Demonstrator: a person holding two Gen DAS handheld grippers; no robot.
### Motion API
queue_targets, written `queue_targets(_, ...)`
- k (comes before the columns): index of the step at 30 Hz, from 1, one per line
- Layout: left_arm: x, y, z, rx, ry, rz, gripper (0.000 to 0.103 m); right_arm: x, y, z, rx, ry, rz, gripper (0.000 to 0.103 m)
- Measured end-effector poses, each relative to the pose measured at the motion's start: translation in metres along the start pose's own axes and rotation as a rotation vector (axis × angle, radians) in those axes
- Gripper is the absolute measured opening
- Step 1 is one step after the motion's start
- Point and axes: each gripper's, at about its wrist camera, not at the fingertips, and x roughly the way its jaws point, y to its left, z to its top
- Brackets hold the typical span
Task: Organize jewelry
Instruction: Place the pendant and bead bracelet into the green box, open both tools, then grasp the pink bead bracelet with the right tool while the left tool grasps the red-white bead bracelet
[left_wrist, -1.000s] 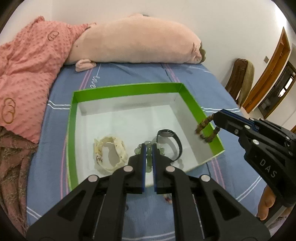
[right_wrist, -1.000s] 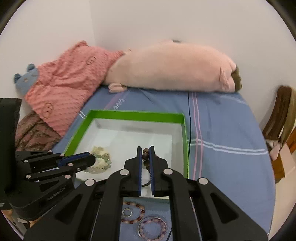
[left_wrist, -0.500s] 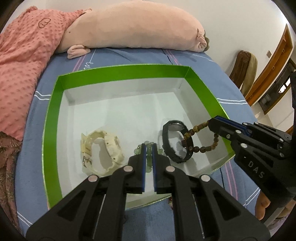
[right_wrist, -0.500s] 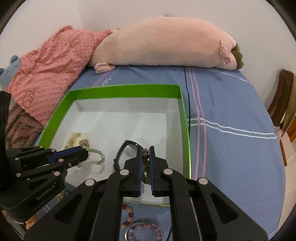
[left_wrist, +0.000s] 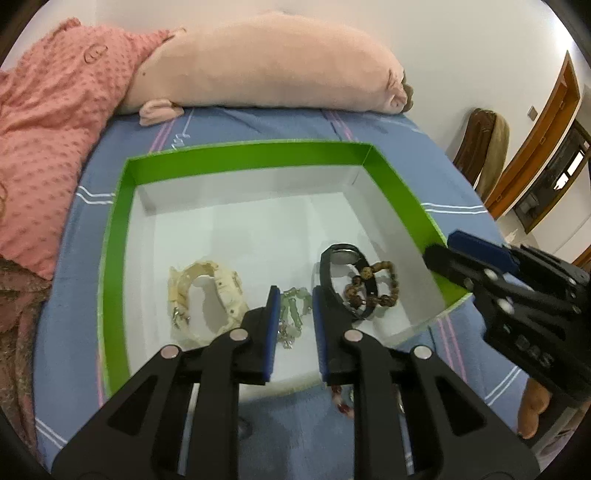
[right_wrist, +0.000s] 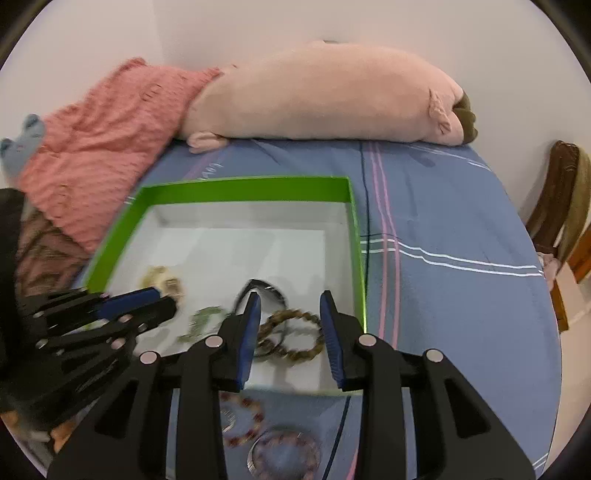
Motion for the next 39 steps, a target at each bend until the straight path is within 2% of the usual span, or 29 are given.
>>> queue_targets(2, -0.020, -0.006, -0.007, 0.025, -0.015, 0.009, 0.017, -0.018, 0.004, -0.010, -0.025, 0.018, 0.054, 0.033)
queue_targets(3, -0.030, -0.009, -0.012, 0.045, -0.021, -0.013, 0.017, -0.027, 0.006, -0.019, -0.047, 0.031, 0.076, 0.033)
queue_targets(4, -0.038, -0.012, -0.017, 0.063, -0.018, -0.054, 0.019, -0.031, 0.008, -0.025, -0.060, 0.040, 0.079, 0.033)
queue_targets(5, -0.043, -0.016, -0.023, 0.082, 0.000, -0.120, 0.025, -0.036, 0.009, -0.035, -0.080, 0.058, 0.074, 0.033)
queue_targets(7, -0.045, -0.026, -0.035, 0.115, 0.048, -0.191, 0.027, -0.037, 0.006, -0.051, -0.091, 0.092, 0.046, 0.034)
queue_targets(11, -0.037, -0.040, -0.052, 0.162, 0.091, -0.153, 0.027, -0.014, -0.011, -0.083, -0.064, 0.210, -0.025, 0.033)
queue_targets(14, -0.028, -0.042, -0.056, 0.151, 0.120, -0.142, 0.027, 0.004, -0.025, -0.098, 0.005, 0.279, -0.006, 0.033)
queue_targets(17, -0.024, -0.042, -0.059, 0.156, 0.131, -0.132, 0.027, 0.010, -0.027, -0.102, 0.021, 0.303, 0.013, 0.033)
queue_targets(22, -0.017, -0.045, -0.064, 0.166, 0.137, -0.086, 0.033, 0.015, -0.020, -0.104, 0.016, 0.313, 0.002, 0.031)
queue_targets(24, -0.013, -0.044, -0.065, 0.163, 0.147, -0.081, 0.033, 0.016, -0.017, -0.106, 0.005, 0.319, 0.005, 0.018)
queue_targets(26, -0.009, -0.042, -0.065, 0.157, 0.156, -0.078, 0.034, 0.014, -0.013, -0.108, -0.014, 0.309, -0.013, 0.013)
queue_targets(27, -0.006, -0.040, -0.066, 0.150, 0.162, -0.073, 0.036, 0.013, -0.011, -0.108, -0.022, 0.305, -0.020, 0.008)
queue_targets(29, -0.001, -0.038, -0.066, 0.143, 0.169, -0.068, 0.040, 0.008, -0.011, -0.107, -0.025, 0.292, -0.017, 0.008)
queue_targets(39, 0.026, -0.031, -0.068, 0.113, 0.225, -0.029, 0.040, -0.033, -0.018, -0.089, -0.013, 0.158, -0.023, 0.007)
